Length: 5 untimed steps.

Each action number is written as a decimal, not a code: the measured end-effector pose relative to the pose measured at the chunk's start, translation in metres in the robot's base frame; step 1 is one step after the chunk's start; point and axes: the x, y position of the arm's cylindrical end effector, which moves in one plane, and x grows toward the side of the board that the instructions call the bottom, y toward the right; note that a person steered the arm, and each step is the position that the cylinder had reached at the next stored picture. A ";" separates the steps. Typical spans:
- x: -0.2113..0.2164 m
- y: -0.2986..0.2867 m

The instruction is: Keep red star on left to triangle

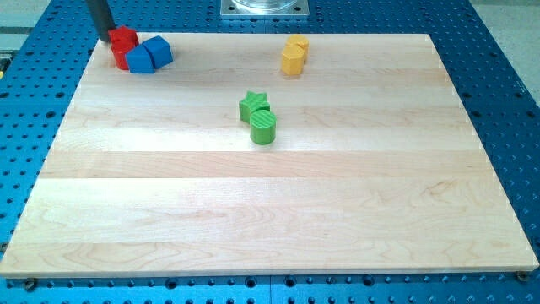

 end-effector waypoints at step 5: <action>0.024 -0.015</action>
